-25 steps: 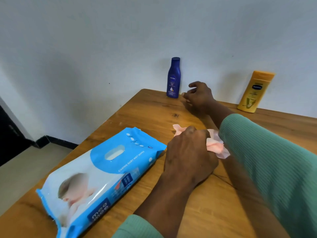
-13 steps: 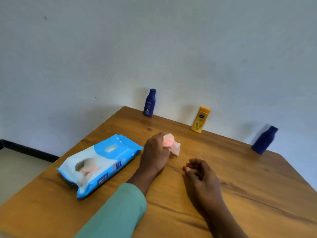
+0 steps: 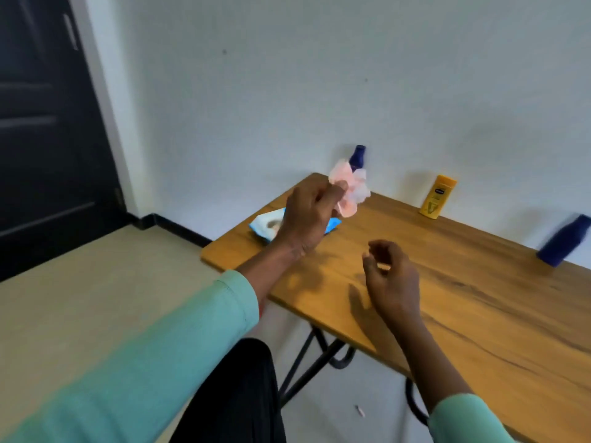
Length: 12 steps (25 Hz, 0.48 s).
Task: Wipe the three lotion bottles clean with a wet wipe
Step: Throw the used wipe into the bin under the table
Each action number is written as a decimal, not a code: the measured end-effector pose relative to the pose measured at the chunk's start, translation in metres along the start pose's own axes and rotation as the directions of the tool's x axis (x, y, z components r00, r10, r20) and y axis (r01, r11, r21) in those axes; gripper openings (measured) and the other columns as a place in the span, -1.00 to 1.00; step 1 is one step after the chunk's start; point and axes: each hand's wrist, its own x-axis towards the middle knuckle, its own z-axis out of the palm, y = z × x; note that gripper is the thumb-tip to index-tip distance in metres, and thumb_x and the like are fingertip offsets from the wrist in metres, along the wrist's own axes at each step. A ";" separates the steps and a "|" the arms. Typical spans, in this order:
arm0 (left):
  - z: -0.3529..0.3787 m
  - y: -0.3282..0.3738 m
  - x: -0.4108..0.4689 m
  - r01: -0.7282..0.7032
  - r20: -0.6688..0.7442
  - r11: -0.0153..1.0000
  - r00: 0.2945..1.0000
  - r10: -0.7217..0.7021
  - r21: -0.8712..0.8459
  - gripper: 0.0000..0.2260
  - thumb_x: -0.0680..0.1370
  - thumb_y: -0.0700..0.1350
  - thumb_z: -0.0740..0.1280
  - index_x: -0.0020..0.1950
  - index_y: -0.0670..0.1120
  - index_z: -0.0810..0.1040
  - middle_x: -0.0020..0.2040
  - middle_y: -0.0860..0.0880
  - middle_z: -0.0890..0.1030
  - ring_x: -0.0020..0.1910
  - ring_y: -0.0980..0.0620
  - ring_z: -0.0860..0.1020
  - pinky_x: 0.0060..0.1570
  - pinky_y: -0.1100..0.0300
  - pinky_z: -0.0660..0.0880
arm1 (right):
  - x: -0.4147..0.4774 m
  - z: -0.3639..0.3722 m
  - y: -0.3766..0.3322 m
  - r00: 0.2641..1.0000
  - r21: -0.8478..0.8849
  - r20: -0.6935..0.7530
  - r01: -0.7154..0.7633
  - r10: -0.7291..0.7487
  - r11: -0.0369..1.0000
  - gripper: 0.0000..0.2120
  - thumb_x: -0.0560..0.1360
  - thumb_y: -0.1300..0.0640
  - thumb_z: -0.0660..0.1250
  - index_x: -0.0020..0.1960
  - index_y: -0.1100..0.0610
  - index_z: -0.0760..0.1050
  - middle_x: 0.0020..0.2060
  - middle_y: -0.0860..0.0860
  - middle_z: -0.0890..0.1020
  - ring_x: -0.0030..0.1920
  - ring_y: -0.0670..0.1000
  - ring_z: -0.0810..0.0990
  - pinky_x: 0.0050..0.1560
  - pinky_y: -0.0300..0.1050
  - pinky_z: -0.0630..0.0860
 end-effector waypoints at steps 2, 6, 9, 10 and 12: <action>-0.049 0.004 -0.009 -0.049 -0.093 0.999 0.994 0.050 0.005 -0.65 0.58 0.09 0.31 -0.06 -0.18 0.69 -0.16 -0.13 0.69 -0.09 -0.14 0.67 -0.03 -0.16 0.62 | -0.018 0.027 -0.032 0.973 0.043 -0.040 0.230 -0.229 0.972 -0.83 0.64 0.16 0.37 0.21 0.13 0.63 0.06 0.03 0.70 0.04 0.02 0.68 0.01 -0.04 0.64; -0.146 -0.003 -0.032 -0.098 -0.297 0.983 0.944 0.142 0.158 -0.80 0.60 -0.14 0.34 0.12 -0.10 0.73 -0.08 0.03 0.73 -0.11 0.09 0.65 -0.07 0.12 0.56 | -0.064 0.088 -0.085 0.846 0.132 0.106 0.509 -0.523 0.850 -0.84 0.60 0.18 0.37 0.15 0.14 0.66 -0.02 0.02 0.71 -0.07 -0.01 0.64 -0.09 -0.13 0.56; -0.210 -0.033 -0.049 -0.020 -0.426 0.975 0.897 0.116 0.221 -0.83 0.63 -0.15 0.38 0.15 -0.04 0.74 -0.03 0.07 0.75 -0.06 0.10 0.67 -0.08 0.21 0.61 | -0.096 0.146 -0.101 0.728 0.152 0.393 0.550 -0.561 0.821 -0.81 0.63 0.09 0.35 0.19 0.08 0.65 0.04 -0.02 0.72 0.02 -0.12 0.60 -0.08 -0.20 0.55; -0.229 -0.053 -0.053 0.034 -0.450 0.970 0.889 0.080 0.241 -0.84 0.62 -0.13 0.40 0.15 -0.01 0.74 -0.04 0.10 0.74 -0.07 0.12 0.67 -0.09 0.18 0.63 | -0.102 0.171 -0.098 0.711 0.156 0.485 0.502 -0.509 0.851 -0.81 0.64 0.06 0.34 0.19 0.05 0.66 0.05 -0.06 0.72 0.03 -0.18 0.58 -0.06 -0.25 0.54; -0.257 -0.110 -0.056 0.153 -0.469 0.948 0.883 -0.004 0.280 -0.86 0.61 -0.09 0.41 0.11 0.02 0.75 -0.06 0.11 0.74 -0.09 0.08 0.67 -0.08 0.07 0.65 | -0.105 0.227 -0.078 0.720 0.125 0.594 0.359 -0.360 0.925 -0.82 0.65 0.03 0.33 0.21 -0.01 0.65 0.09 -0.14 0.69 0.04 -0.25 0.56 -0.02 -0.29 0.52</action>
